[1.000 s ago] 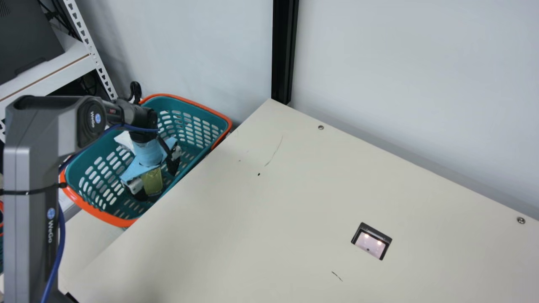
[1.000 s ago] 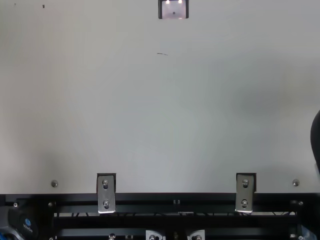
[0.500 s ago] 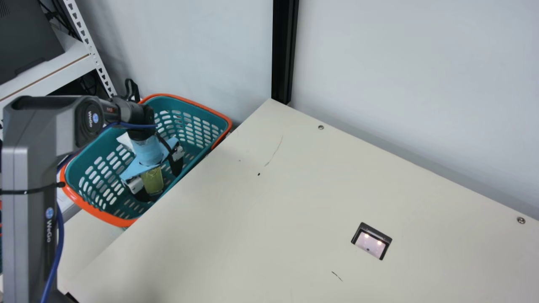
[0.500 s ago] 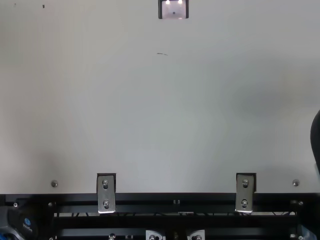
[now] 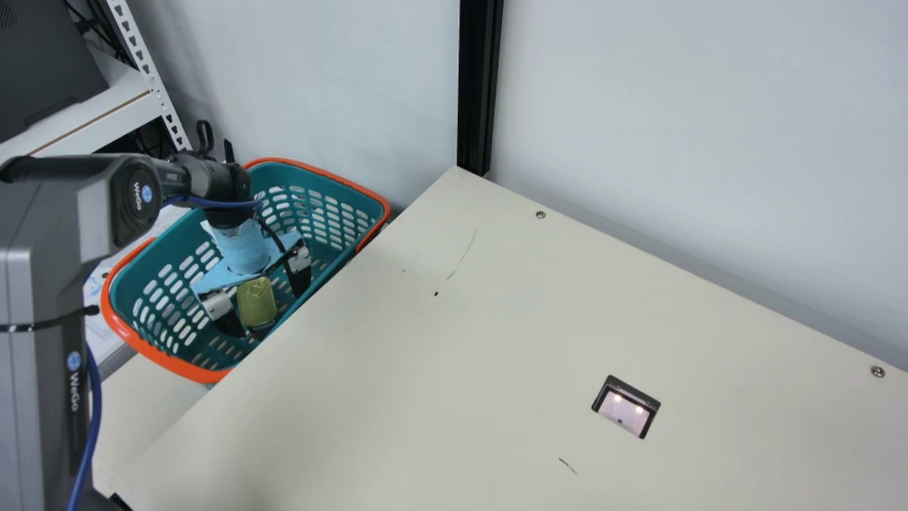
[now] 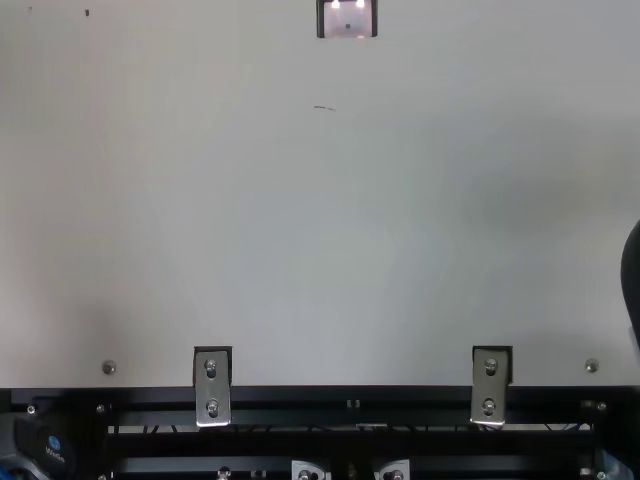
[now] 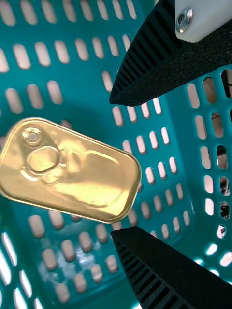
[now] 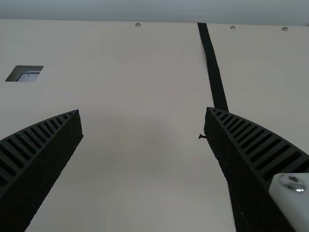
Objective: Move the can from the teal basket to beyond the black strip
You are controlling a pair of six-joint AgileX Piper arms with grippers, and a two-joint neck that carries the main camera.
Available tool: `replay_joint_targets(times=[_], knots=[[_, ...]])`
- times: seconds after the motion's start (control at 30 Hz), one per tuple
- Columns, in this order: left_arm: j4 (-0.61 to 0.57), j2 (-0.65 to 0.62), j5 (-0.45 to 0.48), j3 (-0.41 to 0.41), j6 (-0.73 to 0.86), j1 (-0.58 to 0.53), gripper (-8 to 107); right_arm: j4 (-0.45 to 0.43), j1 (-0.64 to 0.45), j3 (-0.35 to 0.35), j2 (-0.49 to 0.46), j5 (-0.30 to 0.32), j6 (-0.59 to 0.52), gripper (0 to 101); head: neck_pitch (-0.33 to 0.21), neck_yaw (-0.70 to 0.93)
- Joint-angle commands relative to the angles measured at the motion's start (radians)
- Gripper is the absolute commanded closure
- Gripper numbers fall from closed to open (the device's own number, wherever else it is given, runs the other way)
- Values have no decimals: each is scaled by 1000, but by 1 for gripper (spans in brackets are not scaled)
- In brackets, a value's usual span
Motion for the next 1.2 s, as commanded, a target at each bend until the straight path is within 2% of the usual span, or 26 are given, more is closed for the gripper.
replay_joint_targets(times=[0.0, 0.5, 0.8, 1.07, 1.1, 1.13, 1.17], knots=[[0, 0, 0, 0, 0, 0, 9, 0, 0, 0, 0, 0, 0, 0, -39, 18], [149, 28, -86, 2, -27, 2, 9, 0, 0, 0, 0, 0, 0, 0, -39, 18], [177, 62, -185, 16, -13, 2, 9, 0, 0, 0, 0, 0, 0, 0, -39, 18], [177, 109, -237, 8, -37, 3, 9, 0, 0, 0, 0, 0, 0, 0, -39, 18], [180, 115, -242, 6, -43, 2, 76, 0, 0, 0, 0, 0, 0, 0, -39, 18], [182, 120, -246, 3, -49, 2, 89, 0, 0, 0, 0, 0, 0, 0, -39, 18], [184, 124, -252, 1, -56, 2, 89, 0, 0, 0, 0, 0, 0, 0, -39, 18]])
